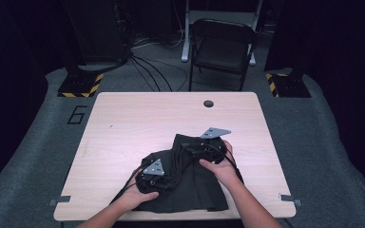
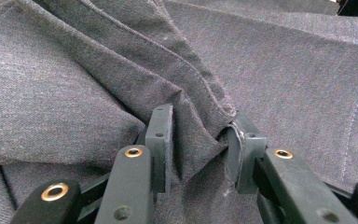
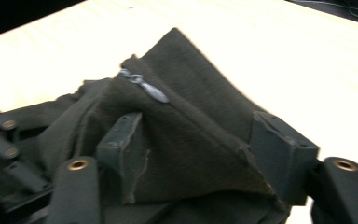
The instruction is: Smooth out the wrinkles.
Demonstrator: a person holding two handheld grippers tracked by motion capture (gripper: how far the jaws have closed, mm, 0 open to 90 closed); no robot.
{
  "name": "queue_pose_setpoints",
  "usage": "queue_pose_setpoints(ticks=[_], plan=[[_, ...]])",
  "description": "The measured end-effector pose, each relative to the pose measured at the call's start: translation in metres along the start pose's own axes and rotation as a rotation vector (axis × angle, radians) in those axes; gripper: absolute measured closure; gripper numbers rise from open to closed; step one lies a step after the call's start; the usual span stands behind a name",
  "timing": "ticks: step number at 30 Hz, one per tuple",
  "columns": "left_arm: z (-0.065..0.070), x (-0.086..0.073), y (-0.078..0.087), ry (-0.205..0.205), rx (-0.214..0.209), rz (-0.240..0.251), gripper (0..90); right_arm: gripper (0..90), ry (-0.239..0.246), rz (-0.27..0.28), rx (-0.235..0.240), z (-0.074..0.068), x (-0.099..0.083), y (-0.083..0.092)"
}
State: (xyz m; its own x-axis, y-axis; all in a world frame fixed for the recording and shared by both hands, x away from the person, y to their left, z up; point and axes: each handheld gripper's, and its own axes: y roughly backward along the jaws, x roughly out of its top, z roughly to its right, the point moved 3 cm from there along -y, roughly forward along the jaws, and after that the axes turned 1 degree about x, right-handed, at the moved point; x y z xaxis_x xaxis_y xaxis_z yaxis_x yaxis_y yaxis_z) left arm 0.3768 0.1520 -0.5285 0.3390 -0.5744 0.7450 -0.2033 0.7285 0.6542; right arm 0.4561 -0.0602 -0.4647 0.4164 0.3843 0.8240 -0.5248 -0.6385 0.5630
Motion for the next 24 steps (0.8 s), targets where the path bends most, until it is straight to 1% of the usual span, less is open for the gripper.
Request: queue_pose_setpoints(ticks=[1,3,4,5,7,8,9,11,12,13,14,16,17,18,19,21,22,23,24], plan=[[0.000,0.000,0.000,0.003,-0.001,0.001,66.5,28.9,-0.011,-0.014,0.001,0.001,0.001,-0.002],[0.000,-0.001,-0.001,0.009,0.001,0.007,66.6,25.7,-0.001,-0.021,0.002,0.006,0.003,-0.007],[-0.001,-0.001,0.000,0.008,-0.001,0.006,66.6,24.1,-0.006,-0.038,0.006,0.007,0.004,-0.009],[-0.001,-0.001,0.000,0.011,-0.002,0.008,66.7,22.7,0.004,-0.038,0.010,0.010,0.005,-0.012],[-0.001,-0.001,-0.001,0.014,-0.004,0.011,66.7,20.3,0.008,-0.055,0.022,0.013,0.008,-0.016],[-0.001,-0.001,0.000,0.017,-0.012,0.008,66.8,19.2,0.007,-0.051,0.026,0.014,0.008,-0.018],[-0.002,-0.001,0.000,0.017,-0.011,0.009,66.8,17.1,0.007,-0.063,0.029,0.015,0.009,-0.020],[-0.002,-0.001,-0.001,0.019,-0.011,0.010,66.8,14.7,0.025,-0.076,0.037,0.018,0.011,-0.024],[-0.002,-0.001,0.000,0.021,-0.010,0.010,66.9,14.1,0.026,-0.084,0.038,0.018,0.012,-0.026],[-0.002,-0.001,-0.001,0.022,-0.010,0.011,66.9,14.1,0.039,-0.079,0.042,0.019,0.013,-0.027],[-0.002,-0.001,-0.001,0.023,-0.011,0.011,67.0,14.0,0.038,-0.071,0.046,0.020,0.014,-0.029],[-0.002,-0.002,-0.001,0.026,-0.012,0.018,67.0,13.6,0.043,-0.091,0.052,0.020,0.015,-0.031],[-0.002,-0.002,-0.001,0.027,-0.007,0.020,67.0,13.0,0.045,-0.093,0.058,0.021,0.016,-0.034],[-0.002,-0.002,-0.001,0.027,-0.008,0.022,67.1,12.5,0.057,-0.093,0.061,0.022,0.016,-0.035],[-0.002,-0.002,-0.001,0.027,-0.006,0.019,67.1,11.7,0.047,-0.099,0.063,0.021,0.017,-0.036],[-0.002,-0.003,-0.001,0.027,-0.002,0.020,67.0,10.7,0.070,-0.103,0.068,0.023,0.019,-0.039],[-0.002,-0.003,0.000,0.024,-0.011,0.020,67.1,10.7,0.058,-0.105,0.074,0.023,0.019,-0.039],[-0.002,-0.003,0.000,0.026,-0.012,0.020,67.1,10.9,0.065,-0.097,0.085,0.025,0.019,-0.041],[-0.002,-0.003,-0.001,0.024,-0.010,0.023,67.1,11.2,0.057,-0.103,0.100,0.026,0.018,-0.042]])
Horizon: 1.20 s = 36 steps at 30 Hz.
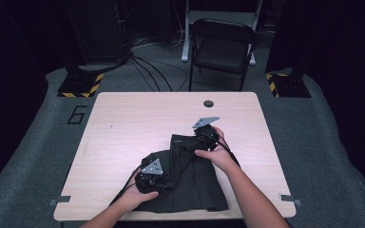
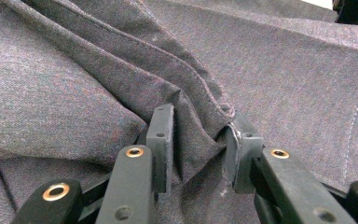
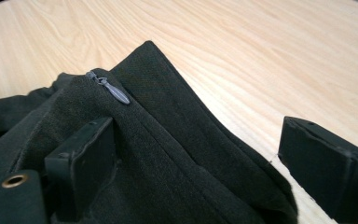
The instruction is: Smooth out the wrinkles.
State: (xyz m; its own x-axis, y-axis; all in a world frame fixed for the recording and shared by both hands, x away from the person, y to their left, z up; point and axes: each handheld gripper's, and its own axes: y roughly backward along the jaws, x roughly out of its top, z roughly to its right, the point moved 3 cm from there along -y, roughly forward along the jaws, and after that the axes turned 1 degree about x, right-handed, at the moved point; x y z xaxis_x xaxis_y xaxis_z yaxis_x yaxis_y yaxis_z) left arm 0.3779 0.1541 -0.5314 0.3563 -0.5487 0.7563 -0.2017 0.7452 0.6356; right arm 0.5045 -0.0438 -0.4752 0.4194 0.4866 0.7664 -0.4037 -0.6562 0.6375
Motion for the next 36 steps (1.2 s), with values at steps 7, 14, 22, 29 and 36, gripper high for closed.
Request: queue_pose_setpoints(ticks=[7,14,22,29,36], plan=[[0.000,0.000,0.000,0.008,0.003,0.008,67.0,19.2,-0.005,-0.018,0.038,0.000,-0.003,0.002],[0.001,0.000,0.001,0.029,0.006,0.003,65.2,36.0,0.016,-0.012,0.016,-0.002,-0.014,0.015],[0.004,0.002,0.003,0.048,0.017,0.000,56.3,55.6,0.025,0.015,0.010,-0.001,-0.027,0.025],[0.011,0.007,0.012,0.037,0.026,0.016,48.3,62.8,0.043,0.030,0.006,-0.001,-0.032,0.027],[0.018,0.010,0.030,0.036,0.037,0.042,45.0,62.5,0.046,0.047,0.013,0.000,-0.034,0.028]])
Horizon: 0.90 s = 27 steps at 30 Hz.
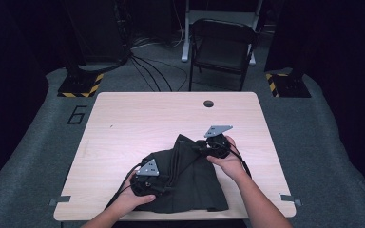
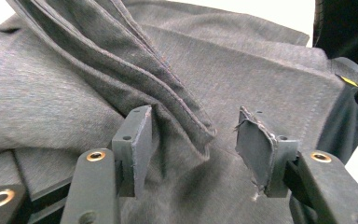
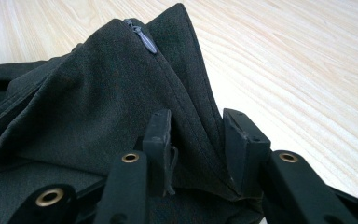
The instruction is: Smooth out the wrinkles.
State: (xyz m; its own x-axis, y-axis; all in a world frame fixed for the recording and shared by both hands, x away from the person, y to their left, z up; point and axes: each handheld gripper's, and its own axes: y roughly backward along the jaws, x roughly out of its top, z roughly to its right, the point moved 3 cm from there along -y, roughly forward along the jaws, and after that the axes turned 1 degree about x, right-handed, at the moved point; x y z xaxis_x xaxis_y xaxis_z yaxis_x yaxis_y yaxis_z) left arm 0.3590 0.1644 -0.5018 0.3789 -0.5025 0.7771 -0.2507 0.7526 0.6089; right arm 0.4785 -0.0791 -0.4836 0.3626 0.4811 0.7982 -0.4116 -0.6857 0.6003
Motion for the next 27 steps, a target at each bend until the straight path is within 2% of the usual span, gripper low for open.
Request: queue_pose_setpoints(ticks=[3,9,16,19,22,27], plan=[[0.000,0.002,0.008,0.008,0.006,0.009,44.0,61.7,-0.004,0.011,-0.007,-0.001,-0.001,0.000],[-0.010,0.012,0.013,0.053,0.063,0.052,40.1,61.0,-0.010,0.015,-0.001,0.000,-0.001,0.000],[-0.028,0.023,-0.005,0.124,0.125,0.060,38.2,60.8,-0.013,0.016,-0.001,0.000,-0.001,0.000],[-0.034,0.029,-0.012,0.161,0.126,0.082,37.2,60.5,-0.011,0.016,0.000,0.000,-0.001,0.000],[-0.037,0.034,-0.017,0.179,0.135,0.089,33.1,60.3,-0.010,0.016,0.000,0.000,-0.001,0.000],[-0.039,0.040,-0.027,0.190,0.132,0.077,28.8,60.2,-0.019,0.013,-0.002,-0.001,-0.001,0.000]])
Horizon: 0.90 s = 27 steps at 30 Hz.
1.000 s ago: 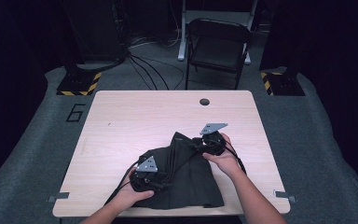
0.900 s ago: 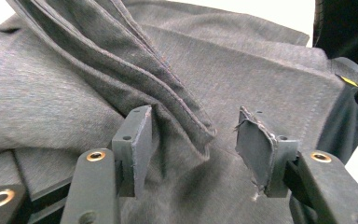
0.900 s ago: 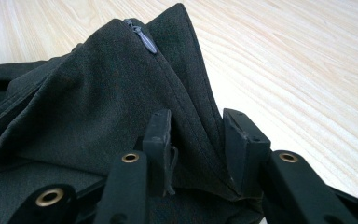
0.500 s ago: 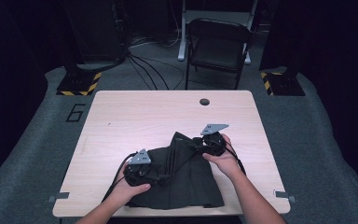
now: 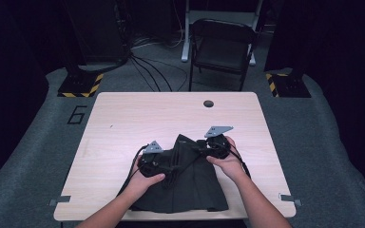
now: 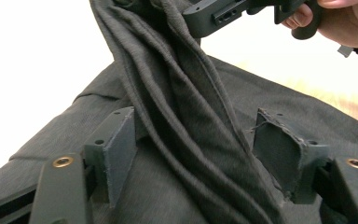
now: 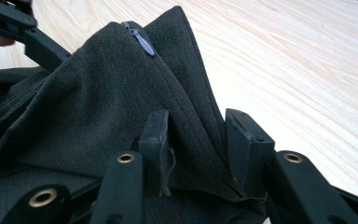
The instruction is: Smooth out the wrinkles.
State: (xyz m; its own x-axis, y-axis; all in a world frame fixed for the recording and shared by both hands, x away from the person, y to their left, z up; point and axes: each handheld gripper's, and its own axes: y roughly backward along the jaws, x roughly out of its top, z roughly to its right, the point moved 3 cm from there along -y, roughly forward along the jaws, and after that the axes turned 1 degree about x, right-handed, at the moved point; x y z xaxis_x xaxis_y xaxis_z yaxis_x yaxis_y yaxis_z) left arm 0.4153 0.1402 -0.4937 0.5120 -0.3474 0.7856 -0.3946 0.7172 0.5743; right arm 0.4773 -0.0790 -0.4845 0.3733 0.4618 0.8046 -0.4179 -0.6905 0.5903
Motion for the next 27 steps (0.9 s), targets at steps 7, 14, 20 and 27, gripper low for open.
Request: queue_pose_setpoints(ticks=[7,14,20,27], plan=[[0.009,0.005,-0.016,-0.004,0.003,-0.007,26.4,59.8,0.002,0.004,-0.006,0.000,0.001,-0.001],[0.010,0.004,-0.026,-0.022,0.050,-0.019,37.4,59.5,0.005,0.006,-0.006,0.000,0.001,0.000],[0.004,0.008,-0.025,0.023,0.066,0.003,49.6,59.3,0.004,0.005,-0.003,0.000,0.001,0.001],[0.002,0.009,-0.025,-0.005,0.071,0.009,67.7,58.9,0.001,0.003,-0.003,0.000,0.001,0.002]])
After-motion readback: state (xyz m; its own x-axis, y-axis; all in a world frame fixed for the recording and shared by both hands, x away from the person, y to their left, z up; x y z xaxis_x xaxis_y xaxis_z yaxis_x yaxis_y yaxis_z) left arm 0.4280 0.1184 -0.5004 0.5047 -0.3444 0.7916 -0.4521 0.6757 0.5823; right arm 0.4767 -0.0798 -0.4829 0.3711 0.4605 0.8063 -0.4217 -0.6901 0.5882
